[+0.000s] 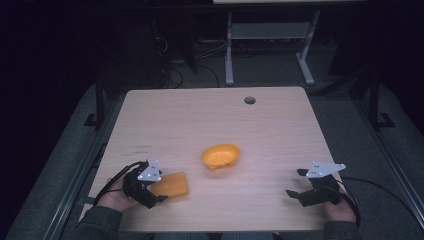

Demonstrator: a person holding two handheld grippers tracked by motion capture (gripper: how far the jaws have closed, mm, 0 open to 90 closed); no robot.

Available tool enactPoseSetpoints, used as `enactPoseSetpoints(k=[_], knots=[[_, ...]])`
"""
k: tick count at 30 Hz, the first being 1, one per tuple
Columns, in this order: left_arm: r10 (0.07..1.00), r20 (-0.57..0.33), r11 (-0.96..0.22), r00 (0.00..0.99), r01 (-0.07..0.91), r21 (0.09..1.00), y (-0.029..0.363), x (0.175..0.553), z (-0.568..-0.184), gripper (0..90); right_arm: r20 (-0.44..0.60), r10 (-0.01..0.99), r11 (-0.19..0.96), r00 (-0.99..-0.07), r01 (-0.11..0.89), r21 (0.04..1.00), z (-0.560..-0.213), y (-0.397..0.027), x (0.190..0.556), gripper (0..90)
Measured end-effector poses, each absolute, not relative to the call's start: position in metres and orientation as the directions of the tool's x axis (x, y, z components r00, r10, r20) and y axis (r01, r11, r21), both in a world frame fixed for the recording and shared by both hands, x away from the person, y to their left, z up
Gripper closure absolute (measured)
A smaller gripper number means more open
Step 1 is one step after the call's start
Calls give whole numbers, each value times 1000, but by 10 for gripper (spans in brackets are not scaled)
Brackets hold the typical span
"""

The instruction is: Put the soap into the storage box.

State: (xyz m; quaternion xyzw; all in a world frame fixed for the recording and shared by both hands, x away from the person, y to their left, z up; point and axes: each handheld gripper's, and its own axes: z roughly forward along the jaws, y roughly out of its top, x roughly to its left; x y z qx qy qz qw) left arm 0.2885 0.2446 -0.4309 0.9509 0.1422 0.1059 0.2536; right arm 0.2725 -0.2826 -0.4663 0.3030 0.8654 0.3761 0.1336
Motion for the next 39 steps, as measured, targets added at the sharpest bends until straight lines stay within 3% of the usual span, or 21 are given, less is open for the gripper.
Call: enactPoseSetpoints(k=[39], knots=[[247,62,-885,967,199,422,213,310,-446,185,4,612,548,-791,427,719,-468,-280,274,137]])
